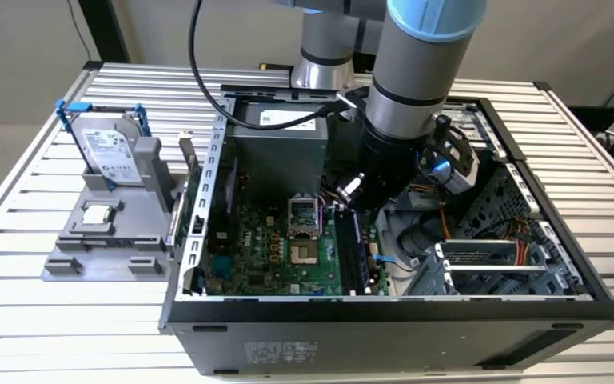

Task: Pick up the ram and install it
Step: 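Press down the ram until it locks into place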

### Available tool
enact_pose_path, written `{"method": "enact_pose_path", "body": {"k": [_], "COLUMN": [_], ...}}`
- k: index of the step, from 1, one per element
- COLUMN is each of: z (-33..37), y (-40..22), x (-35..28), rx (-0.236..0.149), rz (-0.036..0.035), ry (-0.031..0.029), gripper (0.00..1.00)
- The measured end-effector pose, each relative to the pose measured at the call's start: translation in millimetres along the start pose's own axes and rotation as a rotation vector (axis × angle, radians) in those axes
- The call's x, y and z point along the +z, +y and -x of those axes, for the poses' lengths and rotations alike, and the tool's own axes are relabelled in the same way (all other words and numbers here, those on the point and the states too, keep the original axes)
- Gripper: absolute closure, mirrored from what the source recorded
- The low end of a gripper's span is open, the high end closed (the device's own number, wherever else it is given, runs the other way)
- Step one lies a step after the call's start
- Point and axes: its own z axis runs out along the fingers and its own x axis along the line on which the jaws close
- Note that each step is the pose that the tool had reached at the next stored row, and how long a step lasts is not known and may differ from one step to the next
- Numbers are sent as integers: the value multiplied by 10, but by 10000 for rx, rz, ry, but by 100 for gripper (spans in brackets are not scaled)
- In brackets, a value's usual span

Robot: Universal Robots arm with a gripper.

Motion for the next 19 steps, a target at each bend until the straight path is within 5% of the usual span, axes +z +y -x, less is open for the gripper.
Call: {"method": "enact_pose_path", "body": {"k": [8, 19], "z": [-122, -168], "y": [-267, -242], "x": [11, 41], "rx": [-10, -1190], "rz": [0, 25], "ry": [-2, -23], "gripper": [100, 100]}}
